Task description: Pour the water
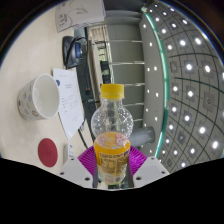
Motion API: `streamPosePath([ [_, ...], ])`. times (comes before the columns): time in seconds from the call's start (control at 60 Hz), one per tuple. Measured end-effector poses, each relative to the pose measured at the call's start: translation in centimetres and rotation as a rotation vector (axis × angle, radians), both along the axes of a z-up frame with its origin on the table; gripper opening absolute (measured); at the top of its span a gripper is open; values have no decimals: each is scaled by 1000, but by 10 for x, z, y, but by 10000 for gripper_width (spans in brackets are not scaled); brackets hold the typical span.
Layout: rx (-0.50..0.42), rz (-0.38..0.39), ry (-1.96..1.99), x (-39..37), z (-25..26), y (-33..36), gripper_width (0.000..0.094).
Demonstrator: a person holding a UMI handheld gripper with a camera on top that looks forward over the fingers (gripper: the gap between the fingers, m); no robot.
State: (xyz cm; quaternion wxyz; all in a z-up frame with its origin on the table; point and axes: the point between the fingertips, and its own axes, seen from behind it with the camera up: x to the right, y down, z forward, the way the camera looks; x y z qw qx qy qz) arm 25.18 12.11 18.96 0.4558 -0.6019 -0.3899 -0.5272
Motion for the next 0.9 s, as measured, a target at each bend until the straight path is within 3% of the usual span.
streamPosePath([
  [0.217, -44, 109, -431, -22, -18, 31, 398],
  [0.517, -95, 158, -557, -24, -29, 34, 402],
  [0.683, -58, 134, -354, -20, -6, 28, 403],
  [0.9, -13, 80, 273, -11, 21, 18, 401],
])
